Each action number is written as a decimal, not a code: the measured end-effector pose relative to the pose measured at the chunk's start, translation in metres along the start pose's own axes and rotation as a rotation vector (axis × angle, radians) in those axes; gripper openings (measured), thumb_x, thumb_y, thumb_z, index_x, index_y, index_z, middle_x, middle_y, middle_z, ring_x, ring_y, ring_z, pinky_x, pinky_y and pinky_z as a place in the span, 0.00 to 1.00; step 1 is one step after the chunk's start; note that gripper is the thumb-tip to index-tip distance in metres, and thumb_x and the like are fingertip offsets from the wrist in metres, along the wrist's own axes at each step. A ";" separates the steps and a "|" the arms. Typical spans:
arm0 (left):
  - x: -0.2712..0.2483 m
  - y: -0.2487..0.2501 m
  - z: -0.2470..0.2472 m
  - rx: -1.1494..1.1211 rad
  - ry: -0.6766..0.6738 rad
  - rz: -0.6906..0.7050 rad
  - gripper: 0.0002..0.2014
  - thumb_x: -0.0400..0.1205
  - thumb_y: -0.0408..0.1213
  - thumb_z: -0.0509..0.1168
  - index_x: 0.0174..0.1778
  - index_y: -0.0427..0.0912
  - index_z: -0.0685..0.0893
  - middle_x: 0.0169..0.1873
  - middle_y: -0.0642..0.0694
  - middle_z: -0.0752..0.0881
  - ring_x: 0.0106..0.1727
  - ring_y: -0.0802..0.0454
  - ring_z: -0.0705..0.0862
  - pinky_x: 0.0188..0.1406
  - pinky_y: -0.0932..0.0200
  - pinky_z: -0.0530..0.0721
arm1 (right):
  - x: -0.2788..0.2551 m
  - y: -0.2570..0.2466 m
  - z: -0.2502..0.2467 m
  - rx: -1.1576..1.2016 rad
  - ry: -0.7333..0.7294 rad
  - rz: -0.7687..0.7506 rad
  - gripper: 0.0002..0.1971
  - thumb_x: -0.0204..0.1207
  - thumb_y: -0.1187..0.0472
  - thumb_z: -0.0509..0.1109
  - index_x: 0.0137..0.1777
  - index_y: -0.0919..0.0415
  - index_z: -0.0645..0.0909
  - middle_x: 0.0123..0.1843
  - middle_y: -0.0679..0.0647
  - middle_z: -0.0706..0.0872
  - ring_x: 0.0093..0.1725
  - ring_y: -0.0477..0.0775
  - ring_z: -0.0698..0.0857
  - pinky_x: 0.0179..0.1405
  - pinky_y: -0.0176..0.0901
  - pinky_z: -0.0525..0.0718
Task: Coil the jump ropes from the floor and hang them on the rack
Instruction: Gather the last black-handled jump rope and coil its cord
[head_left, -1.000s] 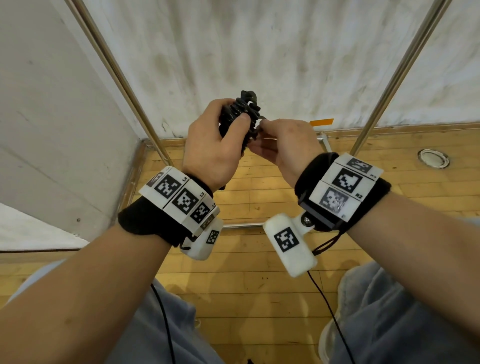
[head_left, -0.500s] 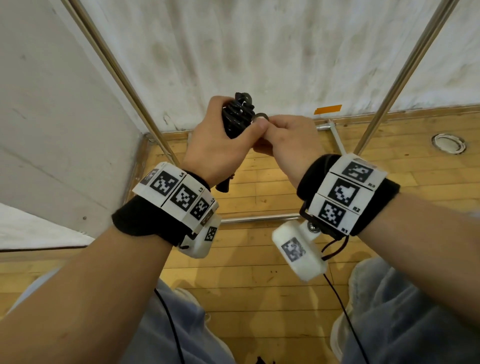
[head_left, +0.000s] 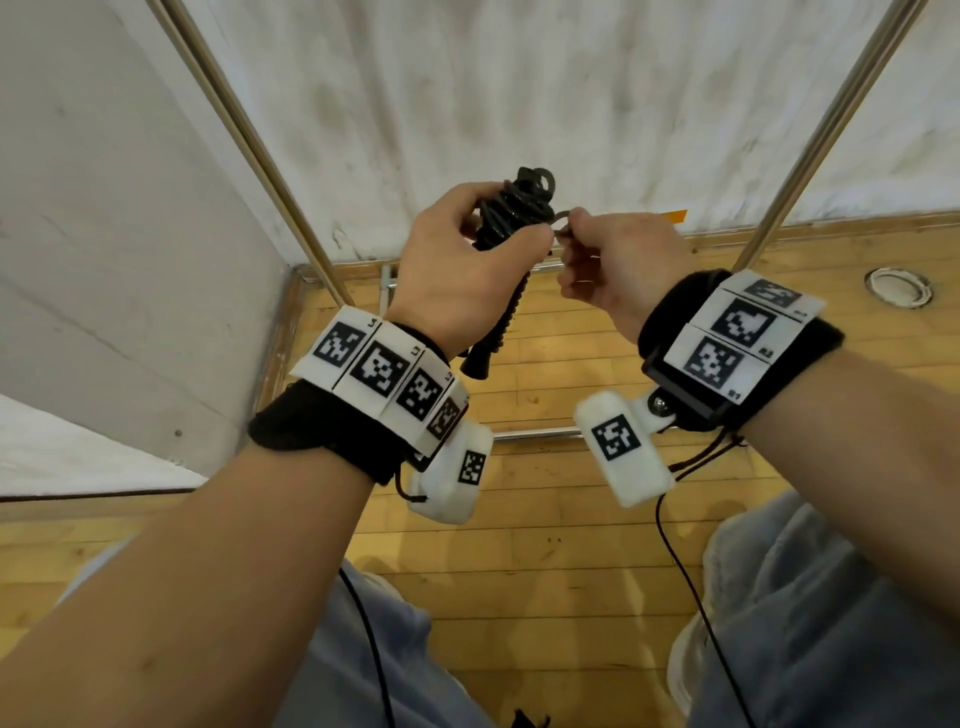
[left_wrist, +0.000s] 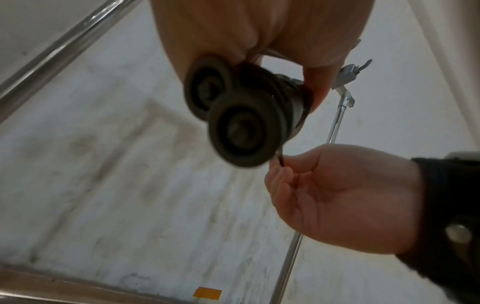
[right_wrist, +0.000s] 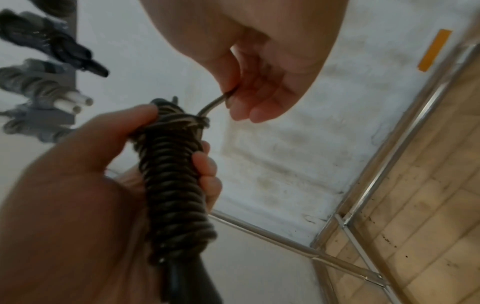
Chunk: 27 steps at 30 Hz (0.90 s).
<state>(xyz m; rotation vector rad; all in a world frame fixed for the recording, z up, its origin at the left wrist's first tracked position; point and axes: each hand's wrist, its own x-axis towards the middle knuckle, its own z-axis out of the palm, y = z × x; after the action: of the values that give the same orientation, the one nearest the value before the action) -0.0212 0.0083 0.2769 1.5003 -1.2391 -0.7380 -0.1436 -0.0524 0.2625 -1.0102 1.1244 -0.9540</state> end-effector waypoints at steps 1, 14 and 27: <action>-0.001 0.000 0.000 -0.015 -0.013 -0.004 0.13 0.73 0.43 0.72 0.53 0.53 0.82 0.48 0.46 0.87 0.45 0.44 0.88 0.44 0.44 0.88 | 0.000 0.001 0.000 0.002 0.004 0.007 0.14 0.82 0.64 0.62 0.35 0.65 0.78 0.26 0.55 0.78 0.19 0.49 0.77 0.24 0.39 0.80; 0.005 0.002 0.001 0.019 0.006 0.026 0.18 0.79 0.46 0.71 0.61 0.48 0.74 0.39 0.55 0.84 0.36 0.61 0.83 0.39 0.63 0.80 | -0.013 -0.002 0.007 0.087 -0.178 -0.211 0.08 0.81 0.63 0.64 0.45 0.65 0.83 0.37 0.58 0.83 0.35 0.55 0.83 0.41 0.45 0.85; -0.009 0.017 0.008 -0.091 0.012 -0.008 0.12 0.69 0.44 0.72 0.46 0.43 0.84 0.36 0.37 0.89 0.25 0.53 0.84 0.28 0.55 0.84 | 0.009 -0.007 -0.012 -0.004 -0.009 -0.135 0.14 0.82 0.60 0.64 0.36 0.64 0.83 0.21 0.50 0.78 0.19 0.49 0.77 0.24 0.40 0.80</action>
<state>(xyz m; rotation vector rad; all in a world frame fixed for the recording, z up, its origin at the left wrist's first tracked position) -0.0363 0.0147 0.2889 1.4342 -1.1757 -0.7800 -0.1549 -0.0643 0.2659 -1.1031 1.0616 -1.0542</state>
